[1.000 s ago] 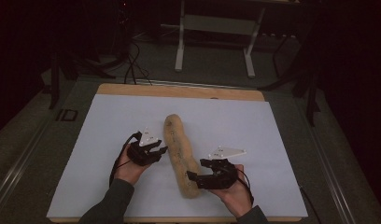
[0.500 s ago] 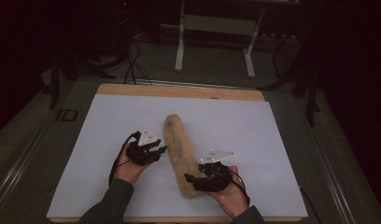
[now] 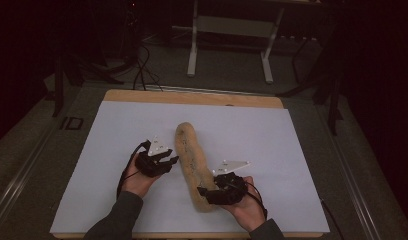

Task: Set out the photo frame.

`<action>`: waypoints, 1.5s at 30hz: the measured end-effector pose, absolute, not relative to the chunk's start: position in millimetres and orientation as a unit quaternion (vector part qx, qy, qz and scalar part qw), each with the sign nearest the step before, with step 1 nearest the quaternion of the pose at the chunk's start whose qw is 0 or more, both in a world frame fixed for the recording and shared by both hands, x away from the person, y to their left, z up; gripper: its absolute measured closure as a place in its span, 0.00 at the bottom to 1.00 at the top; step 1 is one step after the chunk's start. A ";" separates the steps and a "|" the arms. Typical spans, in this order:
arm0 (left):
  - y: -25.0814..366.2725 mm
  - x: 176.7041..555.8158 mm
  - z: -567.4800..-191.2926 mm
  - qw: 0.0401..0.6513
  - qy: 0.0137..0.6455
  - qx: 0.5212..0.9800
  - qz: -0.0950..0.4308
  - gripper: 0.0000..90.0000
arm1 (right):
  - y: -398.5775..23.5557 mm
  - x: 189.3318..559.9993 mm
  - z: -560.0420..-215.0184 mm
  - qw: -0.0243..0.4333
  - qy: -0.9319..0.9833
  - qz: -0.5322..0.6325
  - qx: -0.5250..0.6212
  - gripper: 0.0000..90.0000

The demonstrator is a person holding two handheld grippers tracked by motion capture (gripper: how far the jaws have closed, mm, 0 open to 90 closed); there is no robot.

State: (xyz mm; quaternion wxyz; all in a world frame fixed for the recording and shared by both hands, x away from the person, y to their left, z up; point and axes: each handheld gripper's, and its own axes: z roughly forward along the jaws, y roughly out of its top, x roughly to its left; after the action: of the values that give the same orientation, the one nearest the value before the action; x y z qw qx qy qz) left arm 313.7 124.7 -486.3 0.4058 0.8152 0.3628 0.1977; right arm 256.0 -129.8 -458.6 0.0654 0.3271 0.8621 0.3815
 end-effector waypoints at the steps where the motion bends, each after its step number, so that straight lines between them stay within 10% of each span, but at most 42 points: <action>1: 124.8 313.9 -486.3 0.406 0.363 0.815 0.197 0.70 | -130.0 256.1 -458.2 0.067 0.863 0.380 0.327 0.55; 45: 152.5 346.1 -482.1 0.372 0.432 0.786 0.240 0.64 | -162.9 293.0 -446.1 0.062 0.919 0.328 0.210 0.66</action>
State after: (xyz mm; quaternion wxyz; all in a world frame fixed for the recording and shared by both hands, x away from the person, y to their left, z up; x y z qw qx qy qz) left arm 346.1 152.5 -482.1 0.3720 0.7859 0.4319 0.2395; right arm 293.0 -162.9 -446.1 0.0621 0.2105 0.9187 0.3284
